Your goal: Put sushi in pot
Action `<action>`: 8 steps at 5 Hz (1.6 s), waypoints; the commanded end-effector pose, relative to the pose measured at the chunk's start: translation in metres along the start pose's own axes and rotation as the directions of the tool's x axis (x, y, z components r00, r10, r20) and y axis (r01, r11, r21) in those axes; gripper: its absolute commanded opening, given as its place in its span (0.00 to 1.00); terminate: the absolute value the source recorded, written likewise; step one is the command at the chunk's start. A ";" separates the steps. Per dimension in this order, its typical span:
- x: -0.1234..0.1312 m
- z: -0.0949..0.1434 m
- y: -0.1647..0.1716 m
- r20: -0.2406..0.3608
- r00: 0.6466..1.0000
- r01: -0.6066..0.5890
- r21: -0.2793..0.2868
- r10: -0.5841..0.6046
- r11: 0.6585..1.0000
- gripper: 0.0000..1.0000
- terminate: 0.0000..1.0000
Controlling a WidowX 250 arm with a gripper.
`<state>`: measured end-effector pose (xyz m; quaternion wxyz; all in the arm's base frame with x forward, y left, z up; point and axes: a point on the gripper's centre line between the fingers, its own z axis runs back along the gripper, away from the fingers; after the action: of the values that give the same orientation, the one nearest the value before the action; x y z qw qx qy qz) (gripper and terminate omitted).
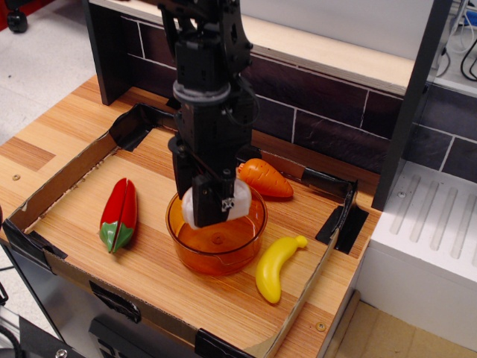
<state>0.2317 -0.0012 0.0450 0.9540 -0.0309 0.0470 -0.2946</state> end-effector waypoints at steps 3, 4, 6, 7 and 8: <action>0.002 -0.011 0.009 0.003 1.000 0.028 0.060 -0.028 0.998 1.00 0.00; 0.000 -0.004 0.007 0.035 0.999 0.029 0.060 -0.031 0.998 1.00 0.00; -0.002 0.030 0.006 0.164 0.986 0.007 0.006 -0.008 1.000 1.00 0.00; -0.007 0.054 0.008 0.236 0.972 -0.020 0.003 0.018 1.000 1.00 0.00; -0.011 0.073 0.013 0.273 0.960 -0.065 -0.009 0.065 0.998 1.00 0.00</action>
<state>0.2315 0.0104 0.1047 0.9616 -0.0808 -0.0620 -0.2550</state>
